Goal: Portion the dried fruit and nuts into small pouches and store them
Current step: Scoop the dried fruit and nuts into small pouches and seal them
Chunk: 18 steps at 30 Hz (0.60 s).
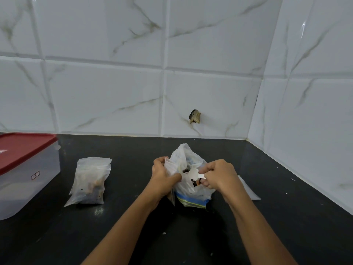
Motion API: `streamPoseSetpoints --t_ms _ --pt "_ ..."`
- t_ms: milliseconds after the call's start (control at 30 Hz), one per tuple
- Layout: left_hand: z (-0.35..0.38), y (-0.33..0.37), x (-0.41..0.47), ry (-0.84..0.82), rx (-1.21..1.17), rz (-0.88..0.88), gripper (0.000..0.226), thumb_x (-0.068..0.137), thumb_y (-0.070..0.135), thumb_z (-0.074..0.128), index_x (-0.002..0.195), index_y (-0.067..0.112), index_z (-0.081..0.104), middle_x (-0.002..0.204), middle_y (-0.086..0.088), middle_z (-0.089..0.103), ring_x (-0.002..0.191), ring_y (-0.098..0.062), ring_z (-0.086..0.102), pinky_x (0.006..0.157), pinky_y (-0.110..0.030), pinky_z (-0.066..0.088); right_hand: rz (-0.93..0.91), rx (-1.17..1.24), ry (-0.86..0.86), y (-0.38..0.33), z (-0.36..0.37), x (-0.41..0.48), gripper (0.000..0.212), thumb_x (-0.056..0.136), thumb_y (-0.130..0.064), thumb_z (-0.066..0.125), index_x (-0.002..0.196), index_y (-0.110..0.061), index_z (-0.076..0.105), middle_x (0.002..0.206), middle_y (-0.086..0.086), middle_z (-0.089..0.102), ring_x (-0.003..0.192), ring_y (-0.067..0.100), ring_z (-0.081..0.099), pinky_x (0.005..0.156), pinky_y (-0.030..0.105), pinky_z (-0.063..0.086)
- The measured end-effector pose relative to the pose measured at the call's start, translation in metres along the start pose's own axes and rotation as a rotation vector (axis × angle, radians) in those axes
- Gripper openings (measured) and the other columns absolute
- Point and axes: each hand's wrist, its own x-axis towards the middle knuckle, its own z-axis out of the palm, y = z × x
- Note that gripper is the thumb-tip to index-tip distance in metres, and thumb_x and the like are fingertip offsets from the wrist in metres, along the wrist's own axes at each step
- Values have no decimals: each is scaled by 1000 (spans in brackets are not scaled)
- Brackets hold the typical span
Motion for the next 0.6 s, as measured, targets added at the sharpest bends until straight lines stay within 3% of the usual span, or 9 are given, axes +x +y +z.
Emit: streamPoseSetpoints --t_ms 133,400,500,600 --pt "4 3 1 57 103 49 62 82 5 59 131 20 23 133 -9 33 117 -24 46 98 -39 47 -58 -187 26 -4 1 -3 30 89 -10 53 108 -27 68 119 4 60 103 23 59 82 29 49" --pt "4 -1 -3 -59 -187 40 61 84 -4 55 122 34 23 127 -9 45 112 -28 56 94 -45 50 -27 -70 3 -3 5 1 27 89 -5 54 111 -15 68 118 7 63 105 24 60 87 28 48" --pt "3 -4 -2 -74 -203 21 61 84 -3 55 122 33 25 127 -9 45 112 -28 55 94 -46 50 37 86 -37 4 6 9 26 88 -1 50 103 -6 70 103 13 67 93 27 63 84 33 53" --pt "3 -5 3 -27 -115 27 60 81 0 61 118 33 26 132 -10 39 116 -27 51 97 -45 48 192 366 -138 7 0 16 26 87 -1 48 103 6 67 74 14 63 63 19 54 59 26 45"
